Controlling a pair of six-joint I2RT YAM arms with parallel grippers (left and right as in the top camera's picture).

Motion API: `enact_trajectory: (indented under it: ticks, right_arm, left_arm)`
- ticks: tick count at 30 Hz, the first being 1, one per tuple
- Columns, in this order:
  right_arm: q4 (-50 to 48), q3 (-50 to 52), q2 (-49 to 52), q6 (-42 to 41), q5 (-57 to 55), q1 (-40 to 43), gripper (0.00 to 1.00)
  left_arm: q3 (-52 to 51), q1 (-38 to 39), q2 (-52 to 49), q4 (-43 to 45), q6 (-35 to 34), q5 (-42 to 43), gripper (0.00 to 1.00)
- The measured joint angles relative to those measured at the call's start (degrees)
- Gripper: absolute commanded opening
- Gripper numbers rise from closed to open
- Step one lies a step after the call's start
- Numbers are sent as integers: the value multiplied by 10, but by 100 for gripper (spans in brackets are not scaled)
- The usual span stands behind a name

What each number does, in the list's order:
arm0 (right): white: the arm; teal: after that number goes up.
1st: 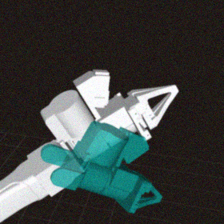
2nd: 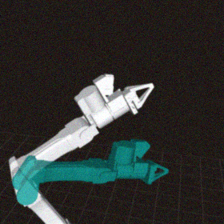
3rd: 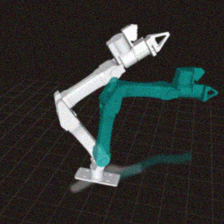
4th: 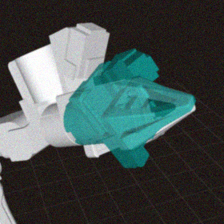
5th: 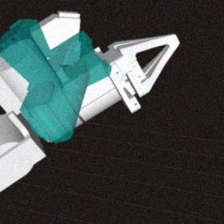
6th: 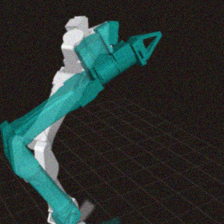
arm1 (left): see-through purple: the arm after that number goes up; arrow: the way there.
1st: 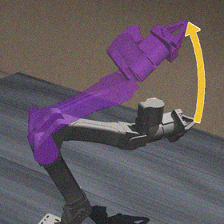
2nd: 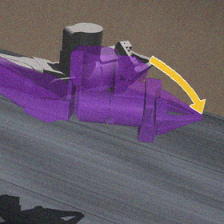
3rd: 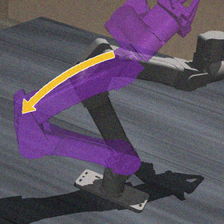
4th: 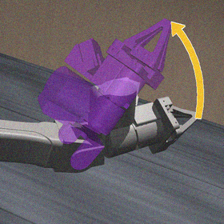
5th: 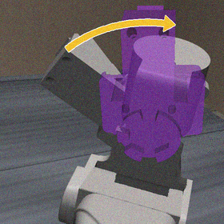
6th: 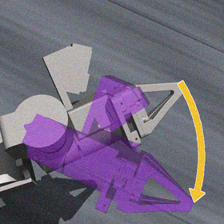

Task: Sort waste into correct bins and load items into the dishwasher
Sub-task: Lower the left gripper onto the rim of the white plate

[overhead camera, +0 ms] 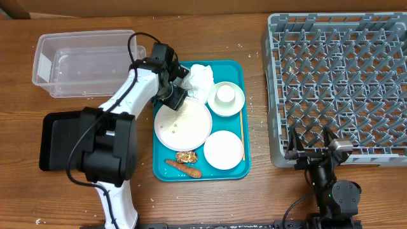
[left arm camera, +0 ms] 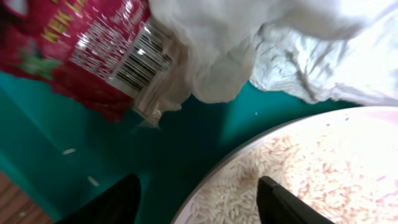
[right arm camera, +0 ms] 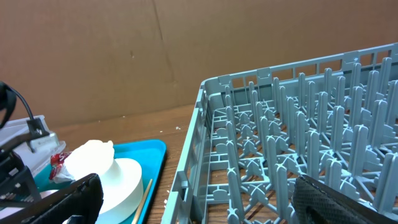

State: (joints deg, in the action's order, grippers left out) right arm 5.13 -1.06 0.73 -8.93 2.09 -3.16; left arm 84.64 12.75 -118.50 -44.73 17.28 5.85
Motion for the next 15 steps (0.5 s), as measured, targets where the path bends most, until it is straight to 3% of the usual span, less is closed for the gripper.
enact_trajectory:
  ticks: [11, 15]
  right_arm:
    - [0, 0, 0, 0, 0, 0, 100]
    - [0, 0, 0, 0, 0, 0, 100]
  left_arm:
    - [0, 0, -14, -5, 1, 4, 57]
    - [0, 0, -14, -12, 4, 4, 47]
